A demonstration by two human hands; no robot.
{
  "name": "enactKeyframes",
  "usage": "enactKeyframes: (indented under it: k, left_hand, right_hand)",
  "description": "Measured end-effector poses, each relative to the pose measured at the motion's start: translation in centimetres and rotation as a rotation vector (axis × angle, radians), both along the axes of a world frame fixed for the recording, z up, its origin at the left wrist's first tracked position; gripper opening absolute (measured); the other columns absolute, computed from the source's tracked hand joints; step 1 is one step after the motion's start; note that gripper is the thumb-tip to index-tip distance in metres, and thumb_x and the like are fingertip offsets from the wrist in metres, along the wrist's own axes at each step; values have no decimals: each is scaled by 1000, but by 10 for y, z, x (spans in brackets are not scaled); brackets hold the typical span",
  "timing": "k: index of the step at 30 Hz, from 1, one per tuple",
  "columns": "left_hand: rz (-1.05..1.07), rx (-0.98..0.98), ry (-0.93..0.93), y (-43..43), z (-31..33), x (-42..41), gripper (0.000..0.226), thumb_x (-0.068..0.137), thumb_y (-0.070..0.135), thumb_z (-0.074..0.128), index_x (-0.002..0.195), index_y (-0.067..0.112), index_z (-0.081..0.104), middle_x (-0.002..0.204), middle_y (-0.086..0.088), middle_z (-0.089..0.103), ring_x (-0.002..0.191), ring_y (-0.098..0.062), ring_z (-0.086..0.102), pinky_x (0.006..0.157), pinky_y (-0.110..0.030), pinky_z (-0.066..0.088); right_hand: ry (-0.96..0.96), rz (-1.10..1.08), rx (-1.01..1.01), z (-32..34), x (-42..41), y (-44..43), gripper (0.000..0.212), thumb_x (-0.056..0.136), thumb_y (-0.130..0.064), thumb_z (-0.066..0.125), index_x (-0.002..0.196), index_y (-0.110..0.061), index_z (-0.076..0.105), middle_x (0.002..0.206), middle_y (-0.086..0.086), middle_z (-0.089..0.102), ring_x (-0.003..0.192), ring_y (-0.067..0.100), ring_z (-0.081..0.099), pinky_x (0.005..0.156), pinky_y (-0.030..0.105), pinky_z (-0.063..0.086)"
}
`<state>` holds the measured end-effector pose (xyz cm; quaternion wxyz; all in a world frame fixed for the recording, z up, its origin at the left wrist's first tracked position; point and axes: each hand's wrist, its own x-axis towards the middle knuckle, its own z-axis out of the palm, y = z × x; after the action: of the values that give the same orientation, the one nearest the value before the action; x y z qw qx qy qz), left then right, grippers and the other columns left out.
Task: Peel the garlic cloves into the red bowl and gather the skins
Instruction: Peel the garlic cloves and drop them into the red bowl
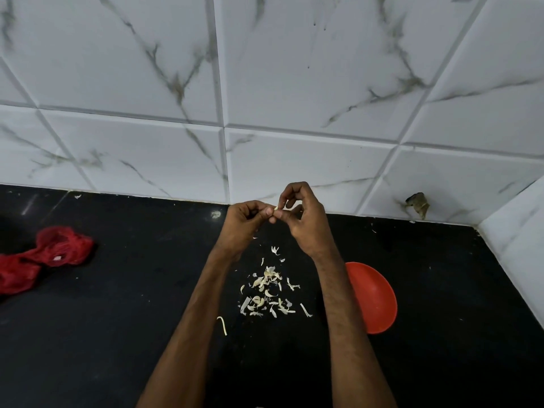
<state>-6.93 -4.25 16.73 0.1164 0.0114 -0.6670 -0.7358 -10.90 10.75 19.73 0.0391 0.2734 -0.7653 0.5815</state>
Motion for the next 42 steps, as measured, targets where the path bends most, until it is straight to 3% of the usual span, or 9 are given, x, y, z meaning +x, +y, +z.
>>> enactKeyframes:
  k: [5,10,15,18,23,29,37,42]
  left_hand:
    - [-44,-30,-35,-4,3,3,14,95,6,61,84,9,70,66,7,68,55,1,50,53,-14,38]
    - [-95,-43,-41,-4,6,5,11,93,6,62,85,0,68,65,6,68,54,2,52,55,-11,39]
    - [-74,39,-48,1,0,3,13,86,26,67,77,20,75,70,3,68,65,-23,41,56,-26,31]
    - [-47,106,-56,7,0,2,15,86,25,66,84,11,73,72,2,68,65,-24,41,57,-25,33]
    - [5,240,-159,22,5,-1,15,92,23,64,83,13,68,68,7,62,58,-6,41,55,-19,33]
    - [23,419,-265,27,6,-3,12,98,22,60,94,16,70,74,4,56,62,-5,45,53,-20,40]
    - [-2,564,-265,28,8,-5,15,92,29,64,94,16,70,79,3,60,61,-6,45,49,-20,40]
    - [-21,625,-264,28,8,-5,14,89,29,64,92,15,67,80,3,58,61,-6,44,48,-19,41]
  right_hand:
    - [-28,34,11,0,1,-1,34,81,4,76,101,-12,54,90,5,62,75,5,56,65,13,44]
    - [-15,82,59,1,1,3,34,80,0,77,98,-15,52,84,2,61,75,24,54,67,20,44]
    - [-58,66,25,-5,-1,1,34,81,8,70,99,-13,51,86,5,59,71,29,48,68,26,43]
    - [-60,53,10,-7,-3,0,32,83,8,67,100,-13,51,88,6,57,75,33,50,69,28,43]
    - [29,-3,-13,-7,-2,-4,29,89,2,64,100,-20,51,87,3,52,70,21,45,67,28,43]
    - [30,-25,-12,-7,-2,-5,34,90,3,63,104,-25,50,91,1,54,78,18,51,75,22,44]
    - [10,-13,-29,-4,1,-5,32,90,7,62,106,-19,51,94,-1,57,85,14,58,78,15,46]
    - [-41,14,-28,-4,1,-3,31,91,6,61,111,-17,55,94,-8,58,86,3,58,80,15,47]
